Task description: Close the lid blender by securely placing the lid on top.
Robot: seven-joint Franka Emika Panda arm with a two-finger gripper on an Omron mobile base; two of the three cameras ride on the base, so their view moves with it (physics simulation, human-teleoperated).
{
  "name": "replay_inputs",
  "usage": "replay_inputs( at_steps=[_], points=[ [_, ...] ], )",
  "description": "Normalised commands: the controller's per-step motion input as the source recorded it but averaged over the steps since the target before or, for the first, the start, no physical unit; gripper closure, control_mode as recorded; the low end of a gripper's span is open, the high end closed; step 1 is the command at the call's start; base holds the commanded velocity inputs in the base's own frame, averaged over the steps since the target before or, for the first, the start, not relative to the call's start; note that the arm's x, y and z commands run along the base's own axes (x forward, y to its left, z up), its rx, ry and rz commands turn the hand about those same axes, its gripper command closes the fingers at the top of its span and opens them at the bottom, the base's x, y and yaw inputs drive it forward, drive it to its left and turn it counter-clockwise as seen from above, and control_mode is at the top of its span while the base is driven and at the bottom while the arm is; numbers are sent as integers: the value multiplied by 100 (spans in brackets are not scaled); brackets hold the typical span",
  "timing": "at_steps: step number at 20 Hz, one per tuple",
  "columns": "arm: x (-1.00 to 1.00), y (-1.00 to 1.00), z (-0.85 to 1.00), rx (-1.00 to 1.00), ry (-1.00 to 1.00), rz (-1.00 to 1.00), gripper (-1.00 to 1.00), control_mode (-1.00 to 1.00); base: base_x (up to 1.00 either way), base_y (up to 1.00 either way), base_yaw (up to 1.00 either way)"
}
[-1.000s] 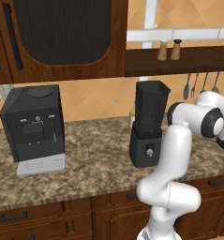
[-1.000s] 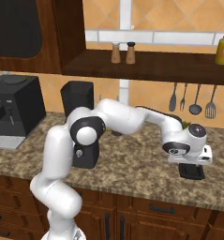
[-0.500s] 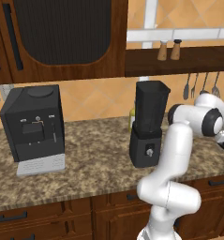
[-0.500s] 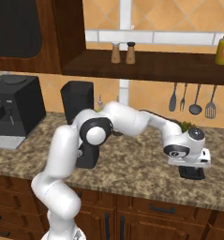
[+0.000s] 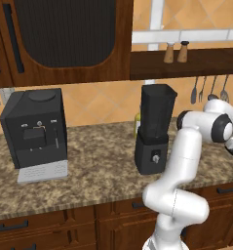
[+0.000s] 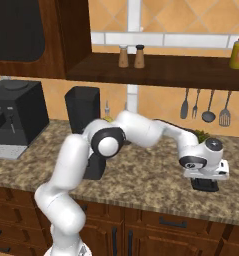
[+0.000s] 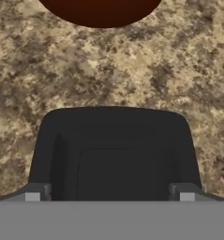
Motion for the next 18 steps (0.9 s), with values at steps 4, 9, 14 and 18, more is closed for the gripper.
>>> replay_inputs(
  at_steps=[4,9,14,18],
  points=[
    [3,-5,-52,0,7,0,-100,-100,0,0,0],
    [-1,20,-99,-7,4,0,100,-100,0,0,0],
    [-9,17,-81,0,0,0,100,-100,0,0,0],
    [-8,13,-4,-2,1,1,100,-100,0,0,0]
  ],
)
